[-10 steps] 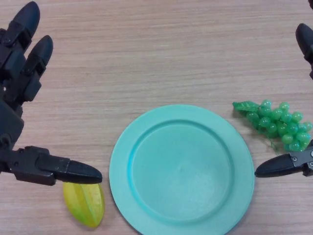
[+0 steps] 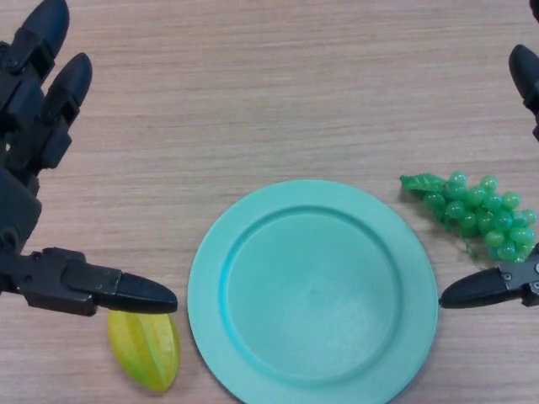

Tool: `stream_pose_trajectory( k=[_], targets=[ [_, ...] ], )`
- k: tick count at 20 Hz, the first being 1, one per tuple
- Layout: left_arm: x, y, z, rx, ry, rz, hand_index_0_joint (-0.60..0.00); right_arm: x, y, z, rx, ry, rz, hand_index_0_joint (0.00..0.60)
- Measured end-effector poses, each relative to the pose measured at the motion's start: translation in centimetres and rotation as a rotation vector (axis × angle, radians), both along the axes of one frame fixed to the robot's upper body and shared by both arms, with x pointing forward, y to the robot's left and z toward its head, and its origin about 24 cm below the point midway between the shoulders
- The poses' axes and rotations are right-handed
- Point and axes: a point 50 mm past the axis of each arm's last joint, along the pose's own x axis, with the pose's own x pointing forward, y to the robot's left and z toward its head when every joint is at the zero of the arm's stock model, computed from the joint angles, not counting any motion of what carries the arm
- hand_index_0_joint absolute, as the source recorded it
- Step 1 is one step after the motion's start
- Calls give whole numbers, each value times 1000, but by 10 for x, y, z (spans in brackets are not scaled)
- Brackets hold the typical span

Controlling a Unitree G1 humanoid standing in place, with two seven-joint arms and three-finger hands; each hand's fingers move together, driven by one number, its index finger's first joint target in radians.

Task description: Pick up the green grapes and place it on the plate

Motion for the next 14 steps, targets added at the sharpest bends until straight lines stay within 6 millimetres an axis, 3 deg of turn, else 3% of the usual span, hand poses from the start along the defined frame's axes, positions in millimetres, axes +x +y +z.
stream_pose_trajectory(
  k=[3, 9, 14],
  targets=[
    [0, 0, -1, 0, 3, 1, 0, 6, -3, -3, 5, 1, -2, 0],
    [3, 2, -9, -9, 45, 7, 0, 45, -22, -21, -3, 31, -58, 0],
    [5, -2, -11, -9, 51, -9, 0, 73, -44, -56, -112, 67, -149, 0]
  ],
)
